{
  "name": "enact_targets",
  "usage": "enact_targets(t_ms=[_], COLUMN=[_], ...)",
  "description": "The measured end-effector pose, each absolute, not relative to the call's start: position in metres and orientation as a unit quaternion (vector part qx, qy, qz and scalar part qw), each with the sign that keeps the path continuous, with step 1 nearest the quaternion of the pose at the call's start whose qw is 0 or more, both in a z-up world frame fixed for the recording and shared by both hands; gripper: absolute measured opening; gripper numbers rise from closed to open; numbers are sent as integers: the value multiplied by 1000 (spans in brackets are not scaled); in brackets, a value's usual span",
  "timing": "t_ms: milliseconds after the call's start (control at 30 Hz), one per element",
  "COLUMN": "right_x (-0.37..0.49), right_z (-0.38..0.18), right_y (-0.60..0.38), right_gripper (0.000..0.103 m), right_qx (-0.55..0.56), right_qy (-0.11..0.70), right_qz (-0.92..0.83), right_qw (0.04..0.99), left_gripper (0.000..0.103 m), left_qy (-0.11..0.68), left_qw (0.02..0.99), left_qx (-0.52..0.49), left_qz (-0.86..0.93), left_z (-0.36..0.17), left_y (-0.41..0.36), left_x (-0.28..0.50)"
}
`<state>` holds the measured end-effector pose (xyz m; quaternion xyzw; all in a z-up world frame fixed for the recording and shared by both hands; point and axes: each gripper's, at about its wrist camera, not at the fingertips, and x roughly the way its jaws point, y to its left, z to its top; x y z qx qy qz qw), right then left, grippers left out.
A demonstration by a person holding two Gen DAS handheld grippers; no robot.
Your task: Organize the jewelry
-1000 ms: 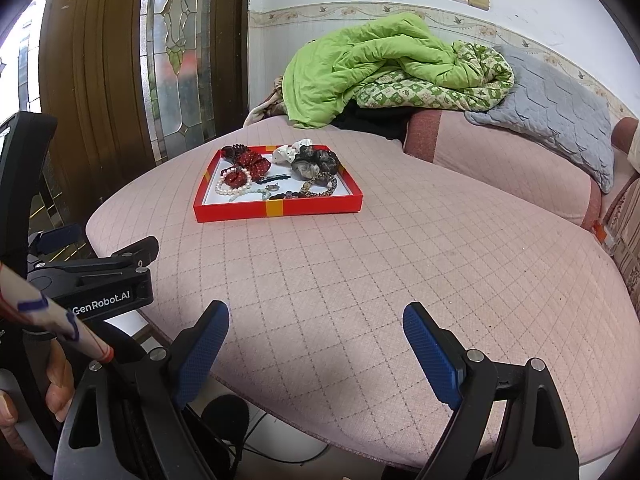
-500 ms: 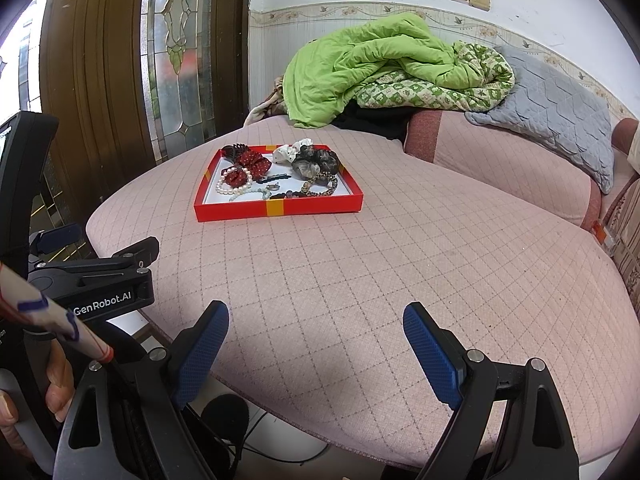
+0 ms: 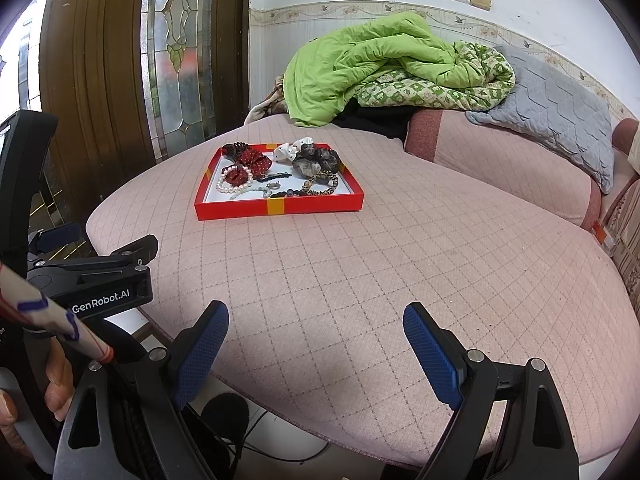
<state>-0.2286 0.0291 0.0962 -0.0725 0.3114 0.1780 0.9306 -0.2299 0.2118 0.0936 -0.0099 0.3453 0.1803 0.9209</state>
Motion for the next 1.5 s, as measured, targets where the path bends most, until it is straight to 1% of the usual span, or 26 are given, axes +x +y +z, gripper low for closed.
enact_targets(t_ms=[1300,1500], right_x=[-225,-220], right_z=[97,94], right_y=[20,11], right_gripper=[92,92], right_qx=[-66,-56], right_qy=[319,324], right_qz=[175,167], right_qw=[929,930], left_gripper=[101,101], left_qy=[347,343], left_qw=[919,918], left_qx=[-9,13], left_qz=[186,199], left_z=[91,95], left_y=[223,216], left_x=[-235,-235])
